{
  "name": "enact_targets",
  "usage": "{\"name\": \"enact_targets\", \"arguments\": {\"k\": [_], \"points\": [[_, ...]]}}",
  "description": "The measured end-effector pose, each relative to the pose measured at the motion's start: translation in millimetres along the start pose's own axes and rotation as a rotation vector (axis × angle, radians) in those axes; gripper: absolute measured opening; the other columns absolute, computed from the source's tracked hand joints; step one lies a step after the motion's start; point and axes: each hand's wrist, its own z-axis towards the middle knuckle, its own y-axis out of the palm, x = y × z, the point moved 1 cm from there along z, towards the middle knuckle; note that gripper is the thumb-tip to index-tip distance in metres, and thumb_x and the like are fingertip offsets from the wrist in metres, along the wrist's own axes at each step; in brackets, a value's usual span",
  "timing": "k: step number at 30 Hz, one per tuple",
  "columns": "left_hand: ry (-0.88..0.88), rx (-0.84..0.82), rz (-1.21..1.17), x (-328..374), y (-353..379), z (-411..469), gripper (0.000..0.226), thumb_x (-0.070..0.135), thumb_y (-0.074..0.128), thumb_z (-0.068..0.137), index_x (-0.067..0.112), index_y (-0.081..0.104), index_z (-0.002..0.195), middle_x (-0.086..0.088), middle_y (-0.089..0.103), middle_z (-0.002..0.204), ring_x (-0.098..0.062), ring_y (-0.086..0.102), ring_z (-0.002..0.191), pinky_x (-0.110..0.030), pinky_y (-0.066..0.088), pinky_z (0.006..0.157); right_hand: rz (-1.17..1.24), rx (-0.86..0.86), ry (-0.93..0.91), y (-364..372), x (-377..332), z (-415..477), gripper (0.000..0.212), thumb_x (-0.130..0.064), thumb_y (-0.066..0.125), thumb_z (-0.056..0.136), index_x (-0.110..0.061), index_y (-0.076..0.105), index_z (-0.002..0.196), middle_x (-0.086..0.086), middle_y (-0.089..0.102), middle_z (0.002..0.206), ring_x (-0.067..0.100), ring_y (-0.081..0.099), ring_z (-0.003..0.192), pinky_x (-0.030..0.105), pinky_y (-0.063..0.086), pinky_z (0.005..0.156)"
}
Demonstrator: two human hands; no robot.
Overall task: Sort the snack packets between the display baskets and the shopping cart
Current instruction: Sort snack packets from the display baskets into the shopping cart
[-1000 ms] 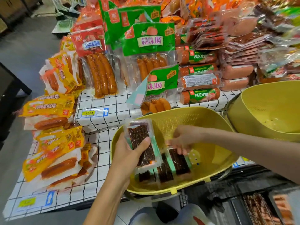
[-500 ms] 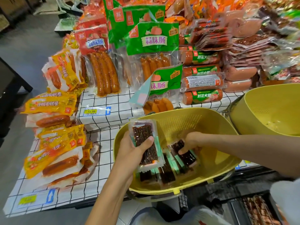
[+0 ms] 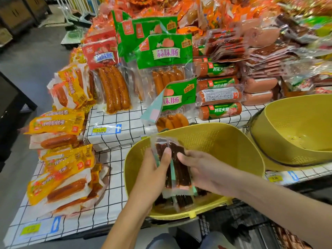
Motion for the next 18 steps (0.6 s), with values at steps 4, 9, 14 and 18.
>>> {"name": "enact_targets", "arguments": {"k": [4, 9, 14, 18], "points": [[0.071, -0.093, 0.028, 19, -3, -10, 0.052, 0.065, 0.039, 0.075, 0.04, 0.052, 0.118, 0.019, 0.063, 0.114, 0.004, 0.058, 0.11, -0.028, 0.049, 0.094, 0.145, -0.103, -0.092, 0, 5, -4, 0.046, -0.025, 0.06, 0.09, -0.006, 0.051, 0.131, 0.019, 0.063, 0.122, 0.031, 0.059, 0.116, 0.051, 0.043, 0.102], [0.104, -0.251, -0.086, 39, -6, -27, 0.036, 0.044, 0.047, 0.082, 0.049, 0.052, 0.118, 0.027, 0.067, 0.11, 0.002, 0.063, 0.107, -0.022, 0.057, 0.076, 0.378, -0.305, -0.115, -7, 3, -14, 0.039, -0.022, 0.074, 0.079, -0.006, 0.068, 0.114, 0.013, 0.066, 0.109, 0.026, 0.064, 0.103, 0.045, 0.045, 0.099], [0.228, -0.223, 0.033, 43, -1, -31, 0.039, 0.033, 0.057, 0.079, 0.046, 0.052, 0.116, 0.027, 0.067, 0.109, 0.007, 0.062, 0.104, -0.015, 0.052, 0.082, 0.512, -0.334, -0.139, -2, 4, -17, 0.038, -0.019, 0.067, 0.085, 0.0, 0.064, 0.118, 0.018, 0.064, 0.114, 0.031, 0.062, 0.106, 0.046, 0.049, 0.093], [0.234, -0.205, 0.029, 42, -1, -30, 0.046, 0.015, 0.059, 0.087, 0.033, 0.05, 0.128, 0.023, 0.069, 0.107, 0.005, 0.067, 0.093, -0.013, 0.052, 0.075, 0.506, -0.32, -0.136, -3, 6, -18, 0.037, -0.021, 0.068, 0.084, 0.0, 0.066, 0.115, 0.018, 0.066, 0.113, 0.031, 0.064, 0.106, 0.045, 0.049, 0.09]]}}
